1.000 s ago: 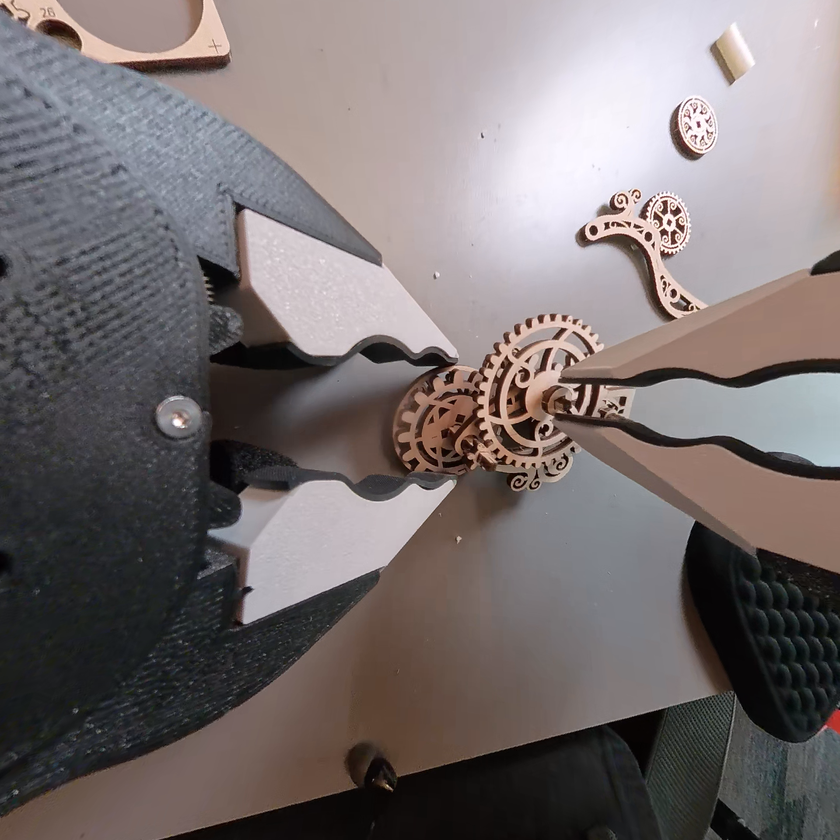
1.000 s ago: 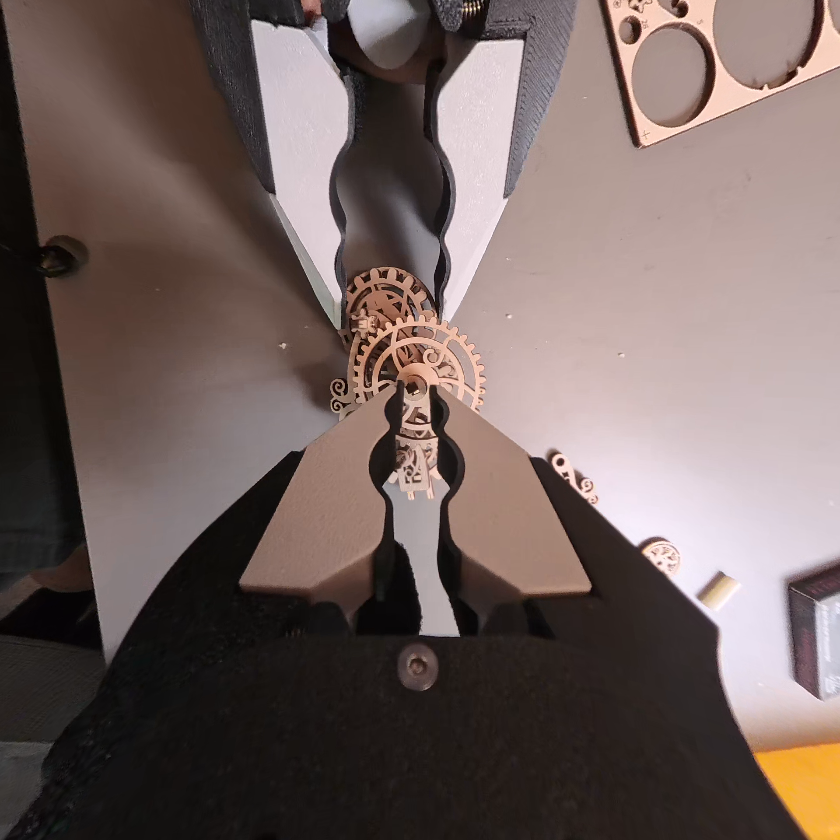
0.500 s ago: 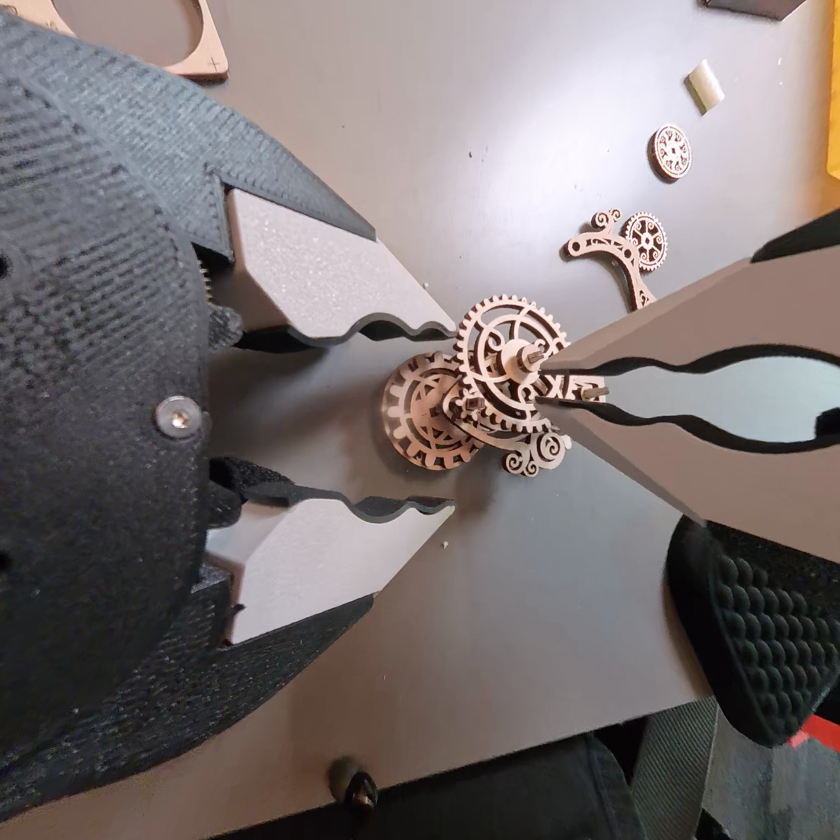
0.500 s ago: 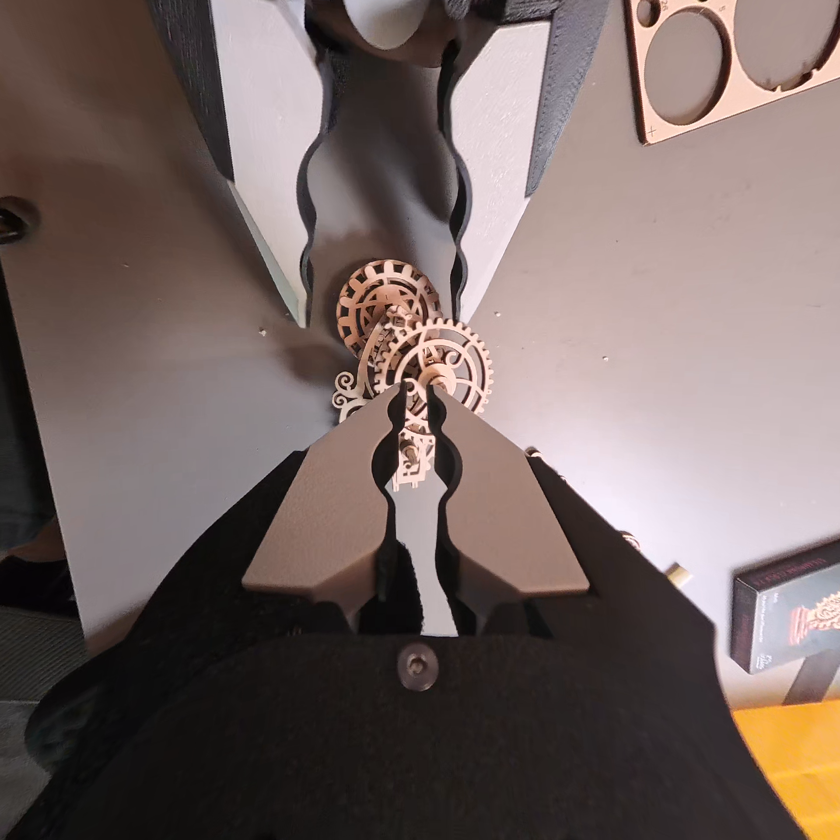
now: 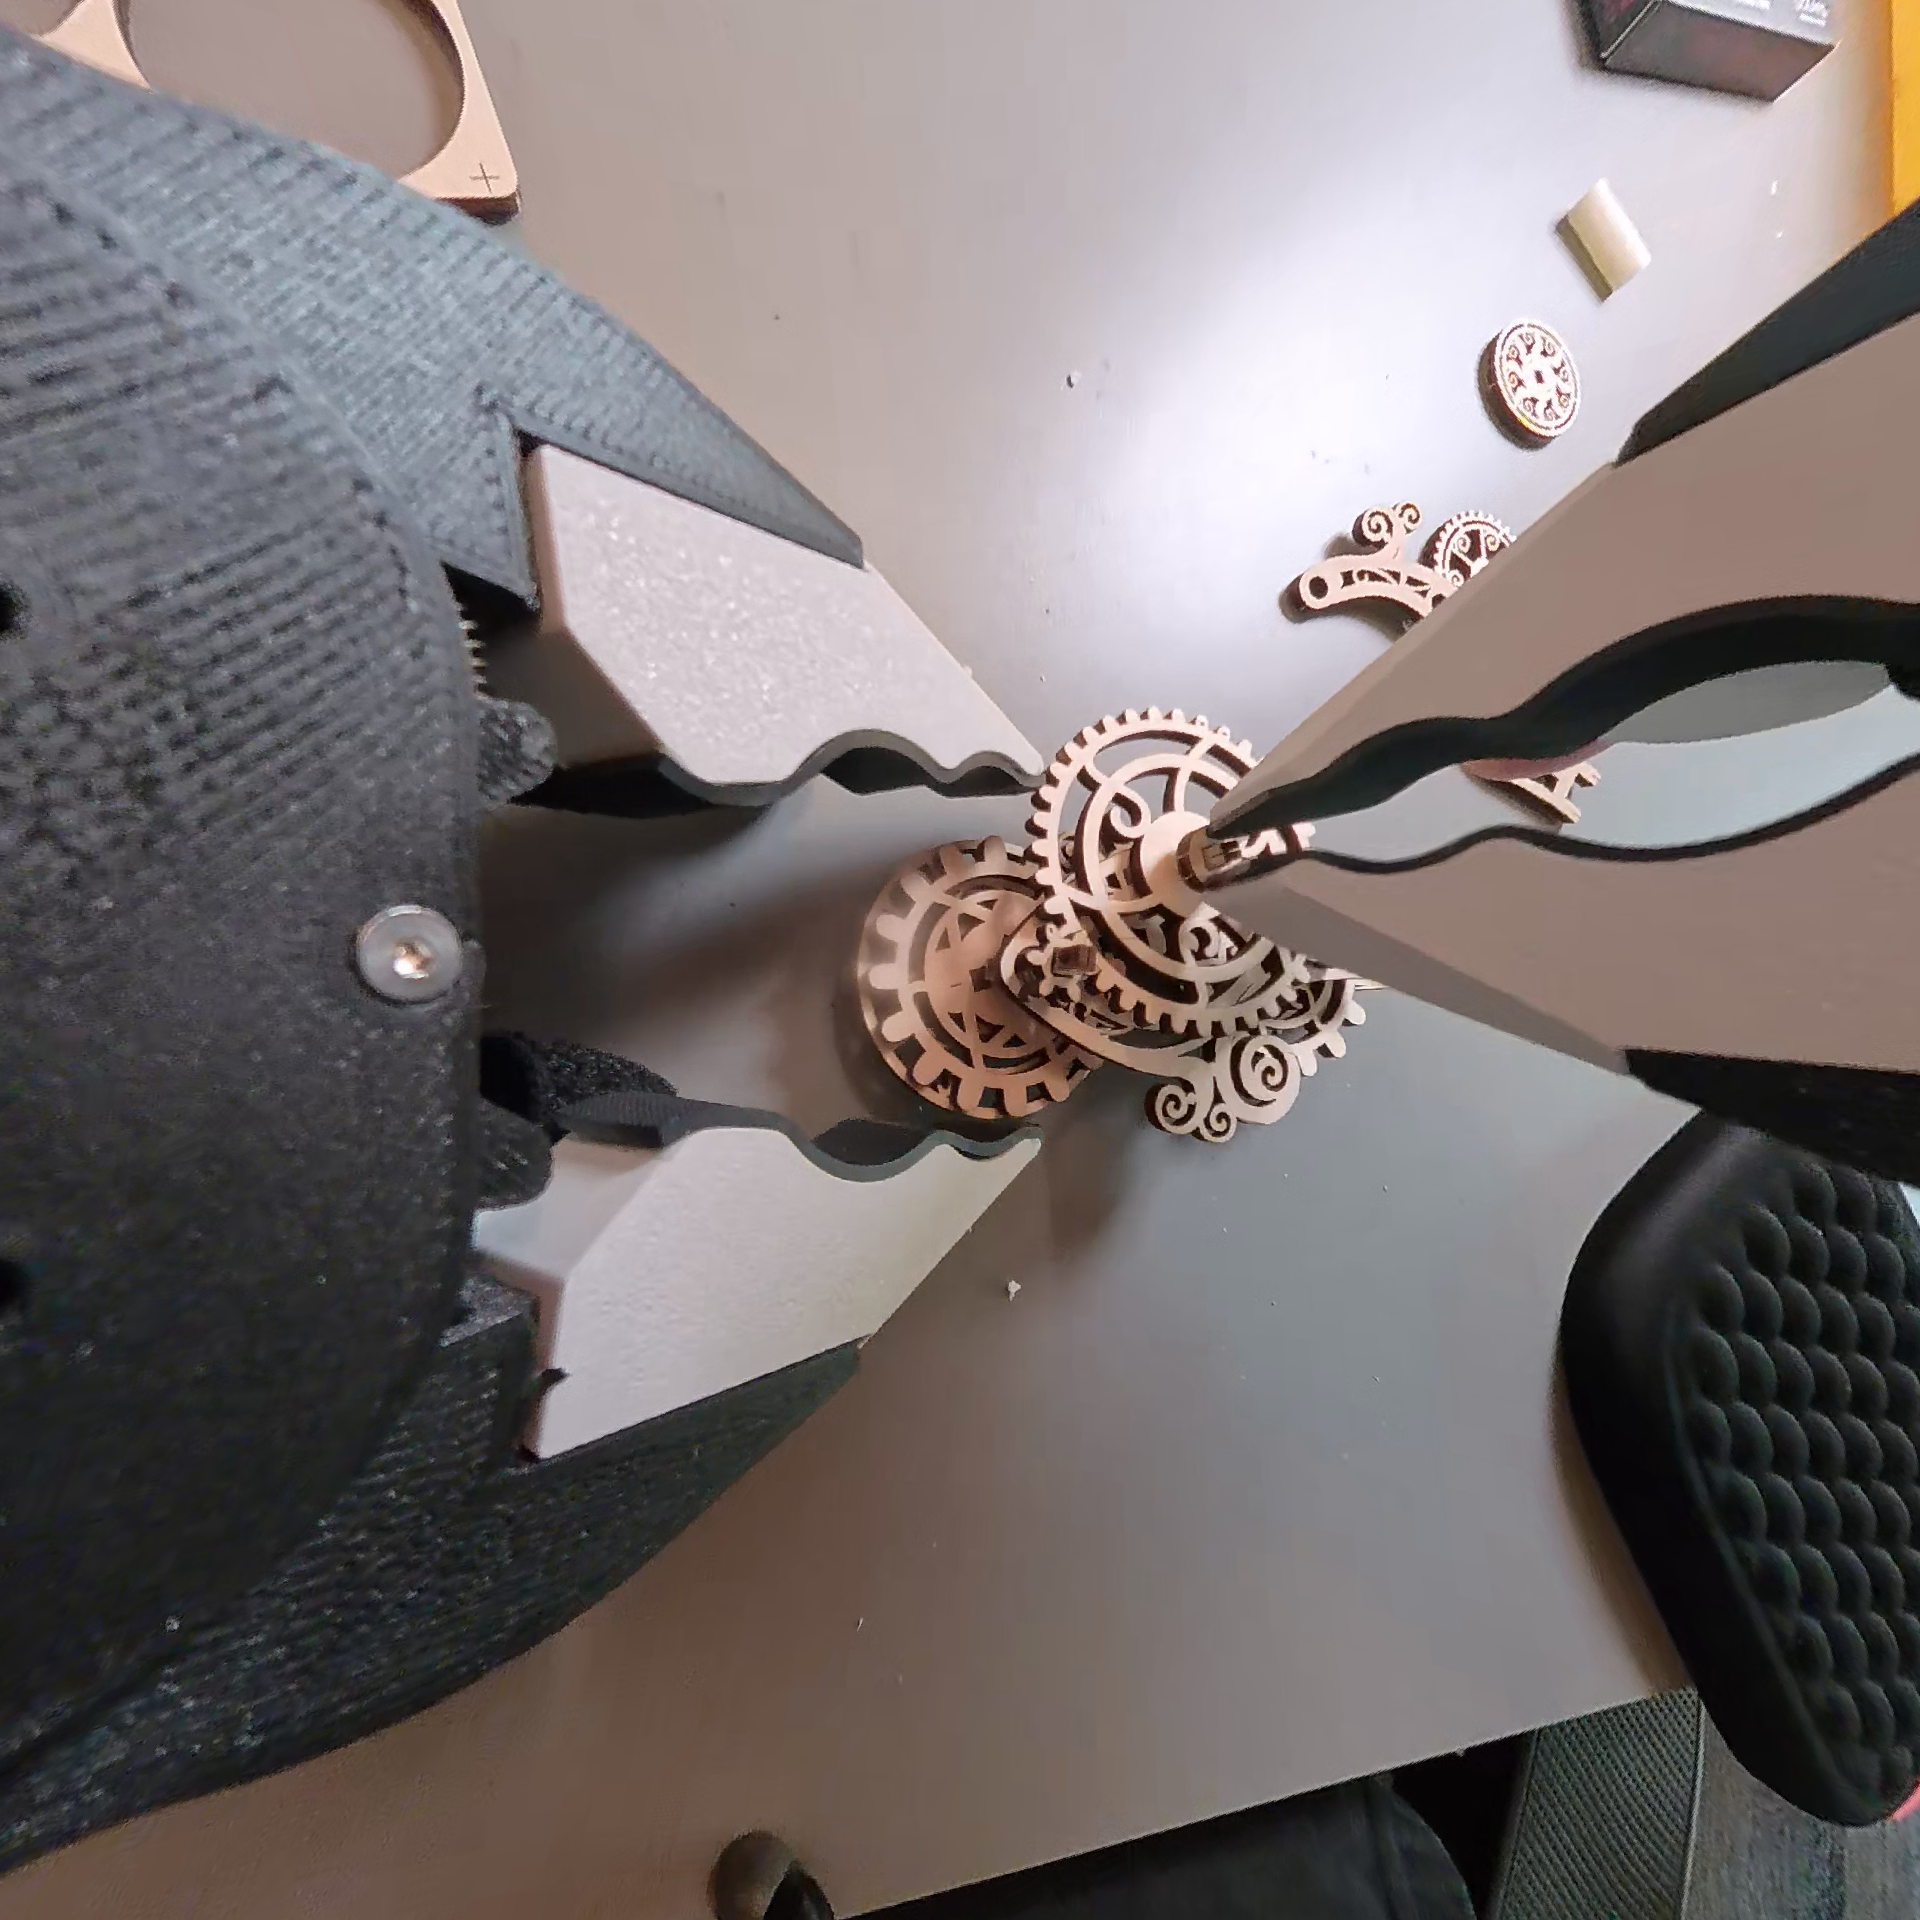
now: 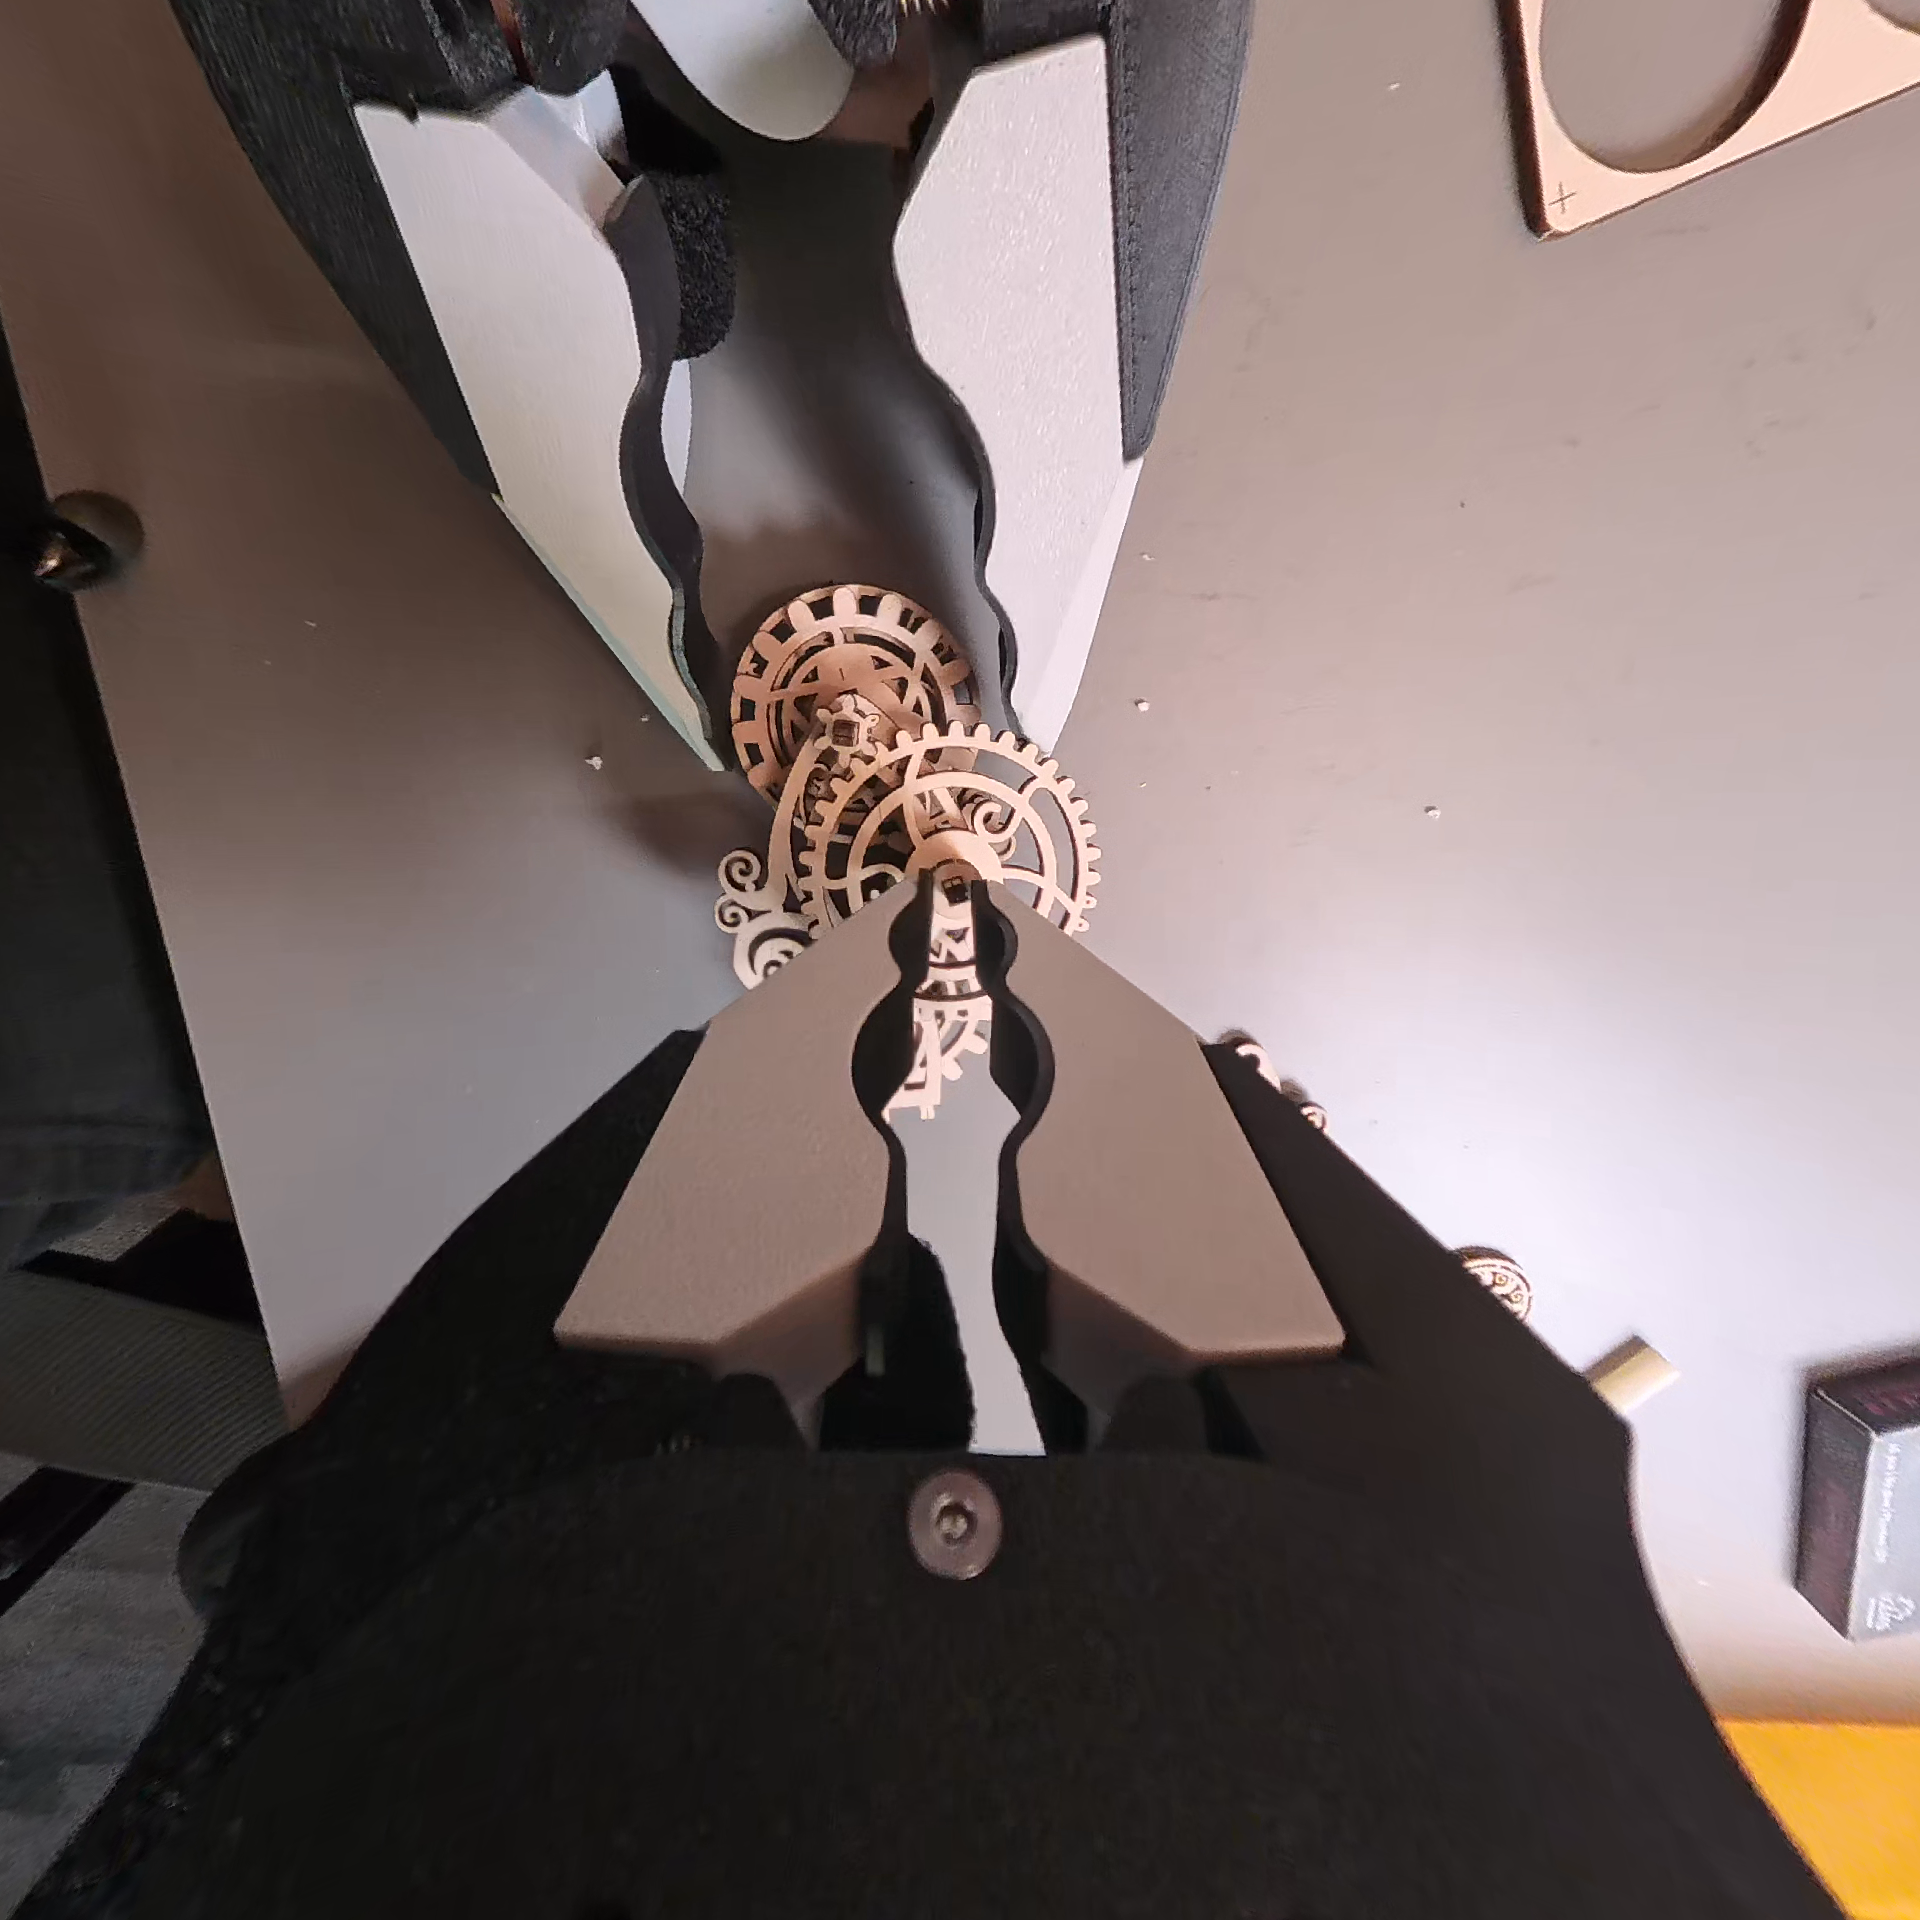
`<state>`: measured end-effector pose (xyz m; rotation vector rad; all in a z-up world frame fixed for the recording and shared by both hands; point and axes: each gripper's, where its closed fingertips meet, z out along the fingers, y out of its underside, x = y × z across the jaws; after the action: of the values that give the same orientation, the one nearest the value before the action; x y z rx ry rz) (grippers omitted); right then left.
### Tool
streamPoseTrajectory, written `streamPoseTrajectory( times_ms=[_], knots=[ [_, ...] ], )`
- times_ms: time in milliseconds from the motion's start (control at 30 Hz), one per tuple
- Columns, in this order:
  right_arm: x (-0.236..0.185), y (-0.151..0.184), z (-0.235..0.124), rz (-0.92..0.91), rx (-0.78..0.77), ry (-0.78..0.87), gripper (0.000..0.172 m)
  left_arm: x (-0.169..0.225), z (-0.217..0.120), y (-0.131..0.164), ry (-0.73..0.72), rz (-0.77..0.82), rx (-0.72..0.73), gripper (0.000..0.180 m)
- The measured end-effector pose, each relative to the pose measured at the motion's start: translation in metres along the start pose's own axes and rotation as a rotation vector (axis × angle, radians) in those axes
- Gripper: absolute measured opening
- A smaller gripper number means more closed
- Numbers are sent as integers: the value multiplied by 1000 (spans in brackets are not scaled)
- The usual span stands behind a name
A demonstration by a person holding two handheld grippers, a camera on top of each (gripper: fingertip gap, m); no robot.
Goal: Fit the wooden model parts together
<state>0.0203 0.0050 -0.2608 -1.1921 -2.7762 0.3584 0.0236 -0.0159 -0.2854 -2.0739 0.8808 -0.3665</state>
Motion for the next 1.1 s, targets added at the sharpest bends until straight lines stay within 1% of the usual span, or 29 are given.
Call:
streamPoseTrajectory(
  times_ms=[33, 600, 1100],
  knots=[
    [0, 0, 0, -4, -5, -2, 5, 0, 0, 0, 0, 2, -1, 61],
    [-2, 0, 1, -122, -126, 24, 5, 1, 0, 1, -4, 11, -4, 60],
    [-2, -1, 2, -104, -137, -3, 4, 1, 0, 1, -5, 11, -4, 60]
  ],
)
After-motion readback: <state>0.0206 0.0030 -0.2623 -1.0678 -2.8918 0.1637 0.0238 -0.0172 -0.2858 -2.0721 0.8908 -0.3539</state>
